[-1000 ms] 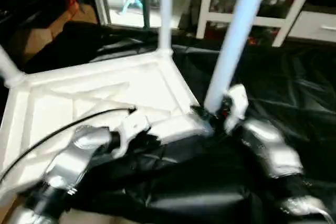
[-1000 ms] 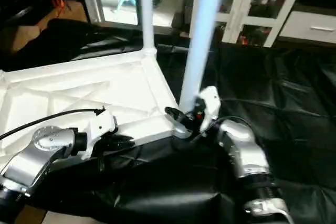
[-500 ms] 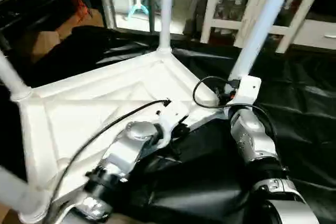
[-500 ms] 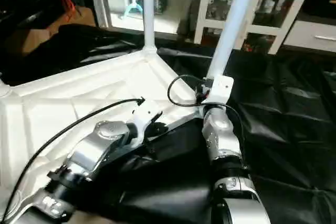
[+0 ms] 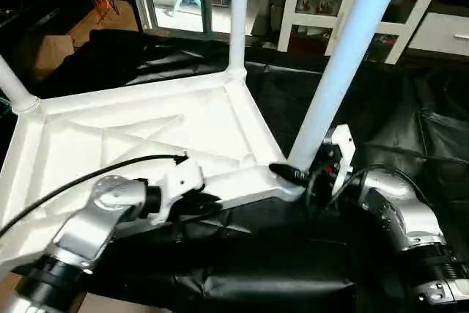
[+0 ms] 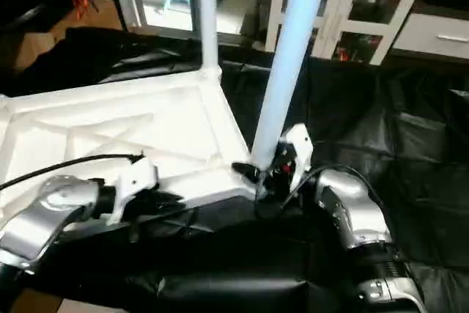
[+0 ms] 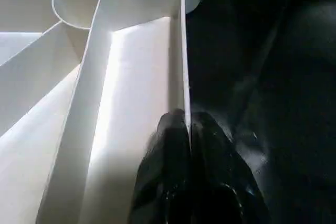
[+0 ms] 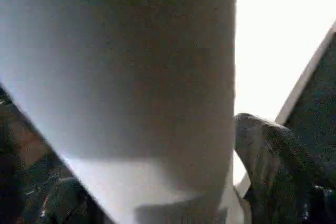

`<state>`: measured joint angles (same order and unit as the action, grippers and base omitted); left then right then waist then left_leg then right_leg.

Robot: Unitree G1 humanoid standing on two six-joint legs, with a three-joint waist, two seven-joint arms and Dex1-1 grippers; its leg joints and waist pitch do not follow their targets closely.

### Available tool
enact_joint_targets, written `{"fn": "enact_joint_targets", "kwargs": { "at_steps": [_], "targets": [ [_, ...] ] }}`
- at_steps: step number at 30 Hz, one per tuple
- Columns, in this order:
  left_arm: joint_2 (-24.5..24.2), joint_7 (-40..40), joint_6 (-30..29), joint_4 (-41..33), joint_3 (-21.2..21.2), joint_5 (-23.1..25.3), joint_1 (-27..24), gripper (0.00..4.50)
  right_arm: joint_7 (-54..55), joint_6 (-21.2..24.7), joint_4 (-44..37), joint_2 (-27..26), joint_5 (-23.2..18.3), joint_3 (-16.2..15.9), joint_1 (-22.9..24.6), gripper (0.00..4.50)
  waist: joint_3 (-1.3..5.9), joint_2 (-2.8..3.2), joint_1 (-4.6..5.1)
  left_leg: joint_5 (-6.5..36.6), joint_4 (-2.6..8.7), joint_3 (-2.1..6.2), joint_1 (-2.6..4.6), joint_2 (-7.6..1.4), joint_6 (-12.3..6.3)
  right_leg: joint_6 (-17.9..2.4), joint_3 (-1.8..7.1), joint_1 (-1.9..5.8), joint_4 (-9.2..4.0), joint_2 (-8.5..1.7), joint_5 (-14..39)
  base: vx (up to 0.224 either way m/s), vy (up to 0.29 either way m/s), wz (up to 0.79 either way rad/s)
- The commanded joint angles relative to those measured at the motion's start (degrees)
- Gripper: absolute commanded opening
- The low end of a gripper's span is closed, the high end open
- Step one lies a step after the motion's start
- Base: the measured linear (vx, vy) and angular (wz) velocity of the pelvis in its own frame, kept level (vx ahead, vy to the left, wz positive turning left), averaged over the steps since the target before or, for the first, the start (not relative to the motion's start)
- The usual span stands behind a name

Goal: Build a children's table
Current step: Rotate leg to tighten

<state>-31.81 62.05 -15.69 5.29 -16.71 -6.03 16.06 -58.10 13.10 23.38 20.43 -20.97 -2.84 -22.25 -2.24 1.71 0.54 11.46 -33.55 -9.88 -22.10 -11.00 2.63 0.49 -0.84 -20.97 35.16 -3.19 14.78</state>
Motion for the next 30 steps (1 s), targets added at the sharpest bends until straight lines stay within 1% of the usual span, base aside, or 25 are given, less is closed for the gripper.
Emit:
{"fn": "enact_joint_targets", "kwargs": {
  "at_steps": [1, 2, 3, 8, 9, 11, 12, 13, 14, 15, 16, 17, 18, 19, 20, 21, 22, 23, 24, 25, 26, 27, 28, 29, 30],
  "targets": [
    [-3.33, 2.24, -1.19, 3.89, -0.64, 1.96, -2.43, 0.0, 0.94, 1.38, 1.15, 2.41, -0.92, 2.43, 0.75, 3.07, 2.58, 0.24, -0.22, -0.21, 3.08, 0.4, 1.44, -2.12, -6.23, -16.12, 1.23, 2.2, -2.27, -3.23, -20.77, 0.0, 0.0, 0.0],
    [-3.26, 2.31, -1.2, 3.83, -0.56, 1.8, -2.38, 0.0, 0.99, 1.43, 1.18, 2.23, -1.01, 2.26, 0.74, 3.02, 2.58, 0.26, -0.27, 0.07, 3.08, 0.38, 1.55, -2.17, -6.05, -16.25, 1.26, 2.13, -2.34, -3.24, -19.89, 0.0, 0.0, 0.0],
    [-2.96, 2.29, -1.4, 3.66, -0.39, 1.47, -2.18, 0.0, 0.98, 1.45, 1.17, 1.69, -1.03, 1.68, 0.79, 2.83, 2.56, 0.28, -0.3, 0.23, 3.09, 0.38, 1.61, -2.21, -5.59, -16.59, 1.3, 2.08, -2.33, -3.28, -18.42, 0.0, 0.0, 0.0],
    [-1.94, 1.78, -2.35, 2.8, -1.18, 0.82, -1.52, 0.0, 2.99, 1.4, 0.27, -1.3, 0.84, 0.21, 1.43, 2.65, 2.58, 0.2, -0.19, -0.36, 3.0, 0.35, 1.5, -2.07, -5.54, -16.71, 1.43, 2.15, -2.26, -3.35, -18.55, 0.0, 0.0, 0.0],
    [-1.48, 1.33, -2.26, 3.01, -1.34, 0.84, -1.18, 0.0, 5.15, 1.33, 0.53, -2.18, 2.01, -0.3, 1.37, 2.57, 2.46, 0.14, -0.01, 0.4, 3.15, 0.38, 1.46, -2.03, -5.15, -16.68, 1.43, 2.1, -2.4, -3.39, -17.15, 0.0, 0.0, 0.0],
    [-1.23, 1.05, -2.38, 3.12, -1.49, 0.98, -0.93, 0.0, 7.48, 1.49, 1.02, -2.98, 2.75, -0.34, 1.11, 2.51, 2.31, 0.18, 0.19, 2.82, 3.31, 0.36, 1.53, -2.04, -4.48, -16.69, 1.5, 2.01, -2.72, -3.48, -13.71, 0.0, 0.0, 0.0],
    [-0.92, 0.2, -3.7, 3.38, -2.49, 2.15, -0.32, 0.0, 12.87, 2.31, 2.48, -4.86, 3.92, 0.13, 0.23, 2.5, 2.01, 0.16, 0.43, 4.6, 3.59, 0.34, 1.49, -2.09, -3.56, -16.61, 1.57, 1.8, -2.96, -3.5, -10.44, 0.0, 0.0, 0.0],
    [0.3, -2.02, -6.59, 4.14, -3.91, 3.99, 0.76, 0.0, 20.84, 3.52, 5.14, -7.67, 5.15, 1.33, -1.24, 2.47, 1.87, 0.38, 0.52, 5.84, 3.75, 0.33, 1.56, -2.06, -2.82, -16.57, 1.61, 1.6, -3.07, -3.54, -8.15, 0.0, 0.0, 0.0],
    [0.47, -2.3, -6.93, 4.24, -4.04, 4.18, 0.88, 0.0, 21.64, 3.64, 5.42, -7.95, 5.26, 1.48, -1.39, 2.44, 1.63, 0.24, 0.87, 8.21, 4.12, 0.47, 1.61, -2.0, -0.82, -16.13, 1.63, 1.64, -3.45, -3.58, -2.83, 0.0, 0.0, 0.0],
    [1.35, -3.75, -8.58, 4.74, -4.65, 5.01, 1.46, 0.0, 25.31, 4.14, 6.79, -9.24, 5.69, 2.15, -2.09, 2.44, 1.45, 0.18, 1.03, 10.93, 4.33, 0.45, 1.69, -1.92, 0.99, -15.58, 1.72, 1.52, -3.74, -3.56, 2.68, 0.0, 0.0, 0.0],
    [3.72, -6.58, -10.74, 5.6, -4.82, 5.54, 2.45, 0.0, 30.77, 4.21, 8.89, -10.93, 6.12, 3.45, -2.93, 2.41, 1.27, 0.34, 0.99, 12.35, 4.48, 0.5, 1.73, -1.95, 1.73, -15.18, 1.8, 1.42, -3.94, -3.66, 5.31, -0.057, -0.014, -0.08],
    [6.99, -10.76, -13.06, 6.84, -4.74, 6.33, 3.76, 0.0, 36.8, 3.95, 11.22, -12.92, 6.29, 5.27, -3.82, 2.39, 1.16, 0.39, 1.03, 13.77, 4.51, 0.4, 1.93, -2.0, 2.41, -14.82, 1.96, 1.14, -4.2, -3.69, 7.53, 0.0, 0.0, 0.0],
    [11.86, -17.19, -15.6, 8.75, -3.97, 7.22, 5.55, 0.0, 44.8, 2.88, 14.01, -15.56, 5.93, 8.27, -4.82, 2.37, 1.04, 0.42, 1.05, 16.63, 4.6, 0.34, 2.46, -2.07, 4.2, -14.14, 2.26, 0.54, -4.65, -3.72, 12.14, 0.0, 0.0, 0.0],
    [11.86, -17.19, -15.6, 8.75, -3.97, 7.22, 5.55, 0.0, 44.8, 2.88, 14.01, -15.56, 5.93, 8.27, -4.82, 2.36, 1.1, 0.38, 0.91, 17.32, 4.54, 0.44, 2.72, -2.03, 4.57, -13.79, 2.28, 0.4, -4.83, -3.76, 13.28, -0.052, -0.001, 0.03],
    [18.26, -24.64, -18.32, 10.8, -1.95, 6.98, 7.39, 0.0, 51.72, 1.48, 15.73, -18.71, 4.19, 11.73, -5.34, 2.36, 1.05, 0.25, 0.82, 19.04, 4.53, 0.31, 2.86, -1.98, 4.54, -13.02, 2.39, 0.06, -5.08, -3.73, 15.06, 0.0, 0.0, 0.0],
    [18.26, -24.64, -18.32, 10.8, -1.95, 6.98, 7.39, 0.0, 51.72, 1.48, 15.73, -18.71, 4.19, 11.73, -5.34, 2.34, 1.17, 0.34, 0.32, 18.54, 4.56, 0.45, 2.92, -1.97, 4.68, -12.23, 2.35, 0.12, -5.26, -3.75, 14.33, 0.0, 0.0, 0.0],
    [21.28, -26.92, -19.29, 11.51, -1.59, 6.54, 8.27, 0.0, 54.27, 0.68, 16.35, -20.06, 4.1, 12.39, -5.43, 2.31, 1.17, 0.34, 0.32, 18.54, 4.56, 0.45, 2.92, -1.97, 4.68, -12.23, 2.35, 0.12, -5.26, -3.75, 14.33, 0.0, 0.0, 0.0],
    [25.9, -29.83, -19.3, 12.41, -1.93, 6.23, 9.65, 0.0, 55.35, -0.42, 16.8, -22.49, 4.4, 12.05, -5.43, 2.29, 1.3, 0.26, 0.2, 17.32, 4.74, 0.47, 2.59, -1.98, 4.68, -11.59, 2.22, 0.36, -5.1, -3.5, 10.57, 0.0, 0.0, 0.0],
    [27.79, -28.09, -17.09, 11.93, -4.1, 5.93, 9.94, 0.0, 52.25, -0.78, 16.48, -23.99, 4.41, 10.45, -5.4, 2.29, 1.46, 0.2, -0.14, 17.37, 4.76, 0.56, 2.68, -2.01, 4.38, -11.03, 2.1, 0.54, -5.1, -3.44, 8.72, 0.0, 0.0, 0.0],
    [28.11, -27.04, -16.64, 11.43, -4.62, 5.67, 9.77, 0.0, 50.39, -0.43, 16.33, -24.4, 4.28, 9.76, -5.51, 2.29, 1.41, 0.18, -0.09, 17.23, 4.88, 0.65, 2.41, -1.95, 4.15, -10.85, 2.06, 0.72, -5.02, -3.41, 7.82, 0.0, 0.0, 0.0],
    [27.74, -25.12, -15.69, 10.42, -5.51, 5.43, 9.28, 0.0, 46.9, 0.91, 15.77, -24.46, 3.84, 8.67, -5.58, 2.29, 1.69, 0.08, -0.09, 15.97, 4.89, 0.7, 2.25, -1.78, 3.49, -10.53, 1.94, 1.14, -5.02, -3.36, 5.38, 0.0, 0.0, 0.0],
    [27.34, -24.06, -15.25, 9.8, -5.9, 5.33, 8.94, 0.0, 44.83, 1.89, 15.41, -24.37, 3.54, 8.08, -5.63, 2.29, 1.79, 0.07, 0.01, 14.21, 4.89, 0.76, 1.88, -1.76, 2.73, -10.55, 1.9, 1.46, -4.84, -3.38, 2.47, 0.0, 0.0, 0.0],
    [22.72, -18.08, -11.77, 7.23, -7.43, 5.42, 6.69, 0.0, 37.96, 2.38, 11.68, -22.14, 2.46, 6.85, -4.9, 2.29, 2.01, 0.09, 0.11, 12.45, 4.74, 0.78, 1.67, -1.7, 1.89, -10.58, 1.84, 1.83, -4.67, -3.36, -0.62, 0.0, 0.0, 0.0],
    [20.55, -15.98, -10.77, 6.23, -7.78, 5.59, 5.7, 0.0, 35.72, 2.12, 10.18, -21.09, 2.1, 6.68, -4.58, 2.29, 2.01, 0.09, 0.11, 12.45, 4.74, 0.78, 1.67, -1.7, 1.89, -10.58, 1.84, 1.83, -4.67, -3.36, -0.62, 0.054, -0.019, -0.02],
    [18.05, -13.87, -8.65, 5.61, -7.68, 5.64, 4.66, 0.0, 33.32, 2.13, 9.05, -19.56, 1.28, 7.13, -4.41, 2.64, 2.16, 0.29, 0.3, 9.13, 4.53, 0.84, 1.43, -1.82, 0.5, -10.95, 1.75, 2.05, -4.27, -3.34, -7.24, 0.054, -0.019, -0.02]
  ]
}}
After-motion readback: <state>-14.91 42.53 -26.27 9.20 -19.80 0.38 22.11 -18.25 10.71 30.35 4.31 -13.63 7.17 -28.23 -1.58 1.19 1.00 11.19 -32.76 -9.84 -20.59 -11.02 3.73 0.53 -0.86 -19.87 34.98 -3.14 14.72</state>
